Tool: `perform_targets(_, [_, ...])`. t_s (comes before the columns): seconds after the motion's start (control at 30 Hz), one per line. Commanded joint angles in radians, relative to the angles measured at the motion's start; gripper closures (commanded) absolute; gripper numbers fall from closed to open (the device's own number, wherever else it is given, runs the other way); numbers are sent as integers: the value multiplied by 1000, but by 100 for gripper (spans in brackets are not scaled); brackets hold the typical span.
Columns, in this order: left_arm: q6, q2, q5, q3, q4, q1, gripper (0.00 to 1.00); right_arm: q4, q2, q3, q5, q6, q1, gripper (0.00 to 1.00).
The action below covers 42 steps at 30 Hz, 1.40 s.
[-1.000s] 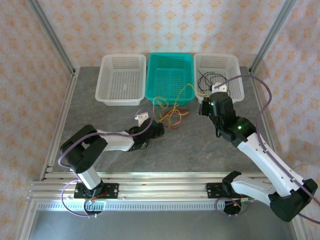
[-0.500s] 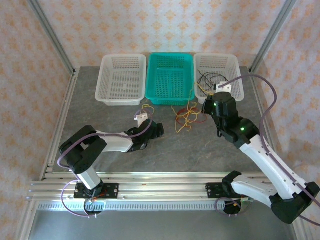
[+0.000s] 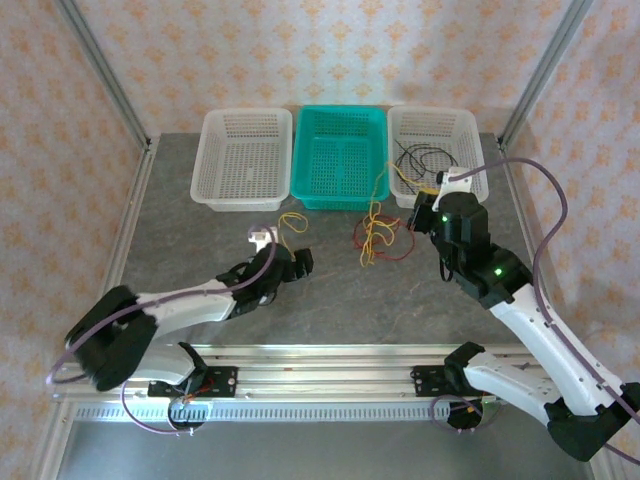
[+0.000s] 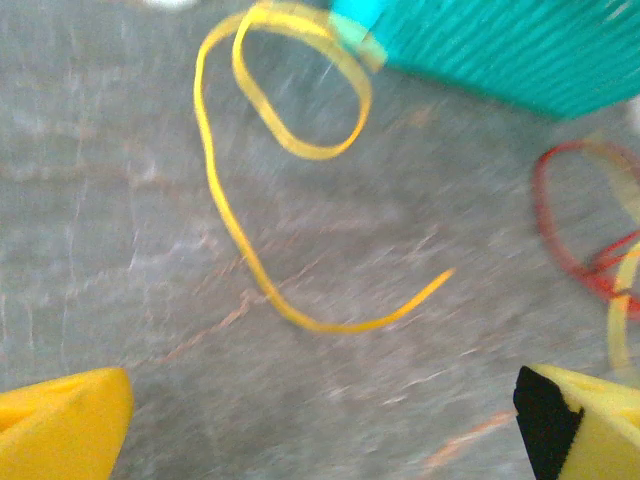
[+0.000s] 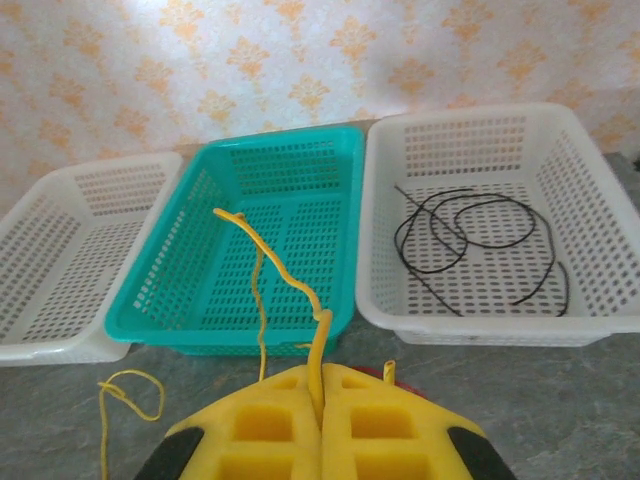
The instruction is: Untangle the cables
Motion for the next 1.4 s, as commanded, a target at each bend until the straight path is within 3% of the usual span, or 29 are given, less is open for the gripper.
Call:
perform_targets(0.0, [66, -102, -32, -17, -48, 10, 1, 17, 2, -15, -101, 29, -3, 100])
perform_targets(0.17, [64, -153, -6, -8, -92, 77, 1, 37, 26, -32, -292, 57, -4, 100])
perform_targets(0.27, [62, -133, 38, 3, -99, 125, 4, 55, 37, -58, -327, 93, -4, 100])
perform_targets(0.47, [144, -33, 115, 68, -89, 146, 8, 67, 59, -126, -207, 264, -4, 100])
perform_targets(0.7, [176, 103, 112, 159, -115, 170, 10, -23, 126, -167, -68, 400, -4, 100])
perform_targets(1.03, [382, 214, 330, 219, -81, 170, 11, -122, 240, -198, -11, 516, -17, 99])
perform_targets(1.1, [426, 231, 336, 238, -99, 169, 11, -132, 255, -199, -3, 524, -19, 95])
perform_targets(1.37, [552, 318, 299, 325, -178, 112, 11, -139, 260, -206, 6, 526, -24, 65])
